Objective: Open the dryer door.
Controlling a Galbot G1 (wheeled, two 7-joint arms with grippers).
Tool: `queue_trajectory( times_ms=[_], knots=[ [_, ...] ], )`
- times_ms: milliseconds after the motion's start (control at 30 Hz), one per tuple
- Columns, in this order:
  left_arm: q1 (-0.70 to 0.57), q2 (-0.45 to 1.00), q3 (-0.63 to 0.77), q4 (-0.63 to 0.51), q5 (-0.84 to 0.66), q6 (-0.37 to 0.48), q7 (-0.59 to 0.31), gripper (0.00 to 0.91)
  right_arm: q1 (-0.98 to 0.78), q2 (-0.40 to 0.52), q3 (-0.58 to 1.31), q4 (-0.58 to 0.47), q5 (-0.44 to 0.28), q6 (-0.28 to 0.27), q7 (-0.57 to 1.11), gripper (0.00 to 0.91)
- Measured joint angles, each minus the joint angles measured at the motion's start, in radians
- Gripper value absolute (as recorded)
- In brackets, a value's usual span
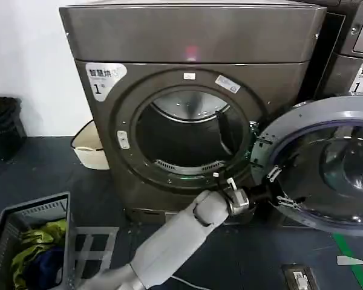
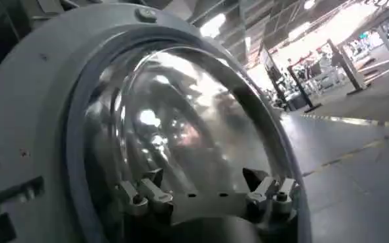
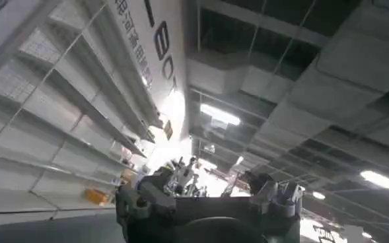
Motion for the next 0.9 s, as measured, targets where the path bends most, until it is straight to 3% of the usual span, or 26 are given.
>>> queue_trajectory(
  times_ms=[233,433,667,900],
  knots=[
    [0.01,0.0,-0.001,-0.003,0.001,0.01,0.0,0.907,0.0,-0.001,-0.003,-0.001,0.0,0.0,-0.002,0.907],
    [0.061,0.001,0.015,-0.07,0.0,0.056,0.007,0.907,-0.003,0.008,0.002,-0.012,0.0,0.017,-0.001,0.907],
    [0.156,0.006,0.008,-0.26,0.009,0.097,0.028,0.907,0.002,0.006,-0.001,-0.021,0.004,0.027,0.0,0.907],
    [0.225,0.197,-0.029,-0.46,0.082,0.101,0.05,0.907,0.006,0.01,-0.013,-0.02,0.006,0.046,0.001,0.907]
  ],
)
